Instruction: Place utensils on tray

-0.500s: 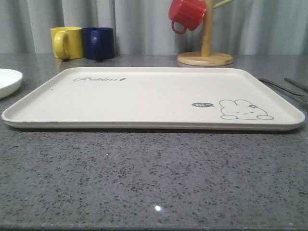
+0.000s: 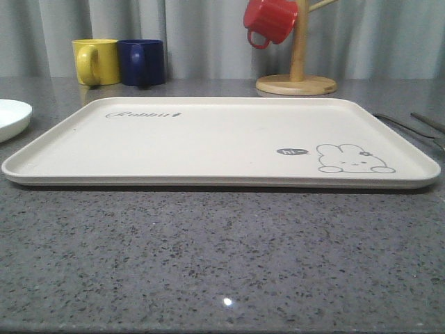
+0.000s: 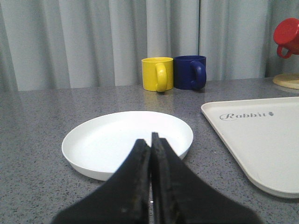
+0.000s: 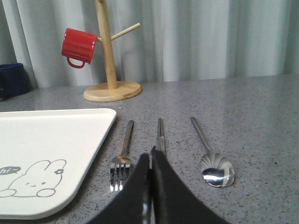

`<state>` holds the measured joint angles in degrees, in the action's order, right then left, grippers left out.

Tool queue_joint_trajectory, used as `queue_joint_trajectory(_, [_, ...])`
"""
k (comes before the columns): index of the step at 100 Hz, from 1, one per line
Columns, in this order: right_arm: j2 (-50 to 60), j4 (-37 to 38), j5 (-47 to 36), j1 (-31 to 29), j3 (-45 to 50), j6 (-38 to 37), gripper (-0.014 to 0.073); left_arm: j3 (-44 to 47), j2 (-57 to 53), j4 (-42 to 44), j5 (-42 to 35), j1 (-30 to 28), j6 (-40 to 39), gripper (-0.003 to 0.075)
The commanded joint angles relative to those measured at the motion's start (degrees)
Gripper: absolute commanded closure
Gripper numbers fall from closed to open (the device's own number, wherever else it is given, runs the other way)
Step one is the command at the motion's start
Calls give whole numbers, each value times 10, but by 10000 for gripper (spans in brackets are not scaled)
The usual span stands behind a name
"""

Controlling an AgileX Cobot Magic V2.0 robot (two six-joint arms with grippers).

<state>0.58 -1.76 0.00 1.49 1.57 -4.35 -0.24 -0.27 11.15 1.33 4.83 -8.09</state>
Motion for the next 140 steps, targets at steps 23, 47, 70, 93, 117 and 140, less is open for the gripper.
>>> queue_joint_trajectory(23, [12, 1, -50, 0, -10, 4, 662, -113, 33, -33, 21, -1, -5, 738])
queue_joint_trajectory(47, [12, 1, -50, 0, -10, 4, 662, -296, 161, -32, 213, -1, -5, 738])
queue_joint_trajectory(70, [12, 1, -50, 0, -10, 4, 662, -462, 305, -13, 388, -1, -5, 738])
queue_joint_trajectory(93, [12, 1, -50, 0, -10, 4, 662, -530, 408, -4, 471, -1, -5, 738])
queue_joint_trajectory(117, [12, 1, -50, 0, -10, 4, 662, -530, 458, 6, 481, -1, -5, 737])
queue_joint_trajectory(140, [12, 1, -50, 0, -10, 4, 662, -530, 470, 7, 481, -1, -5, 605])
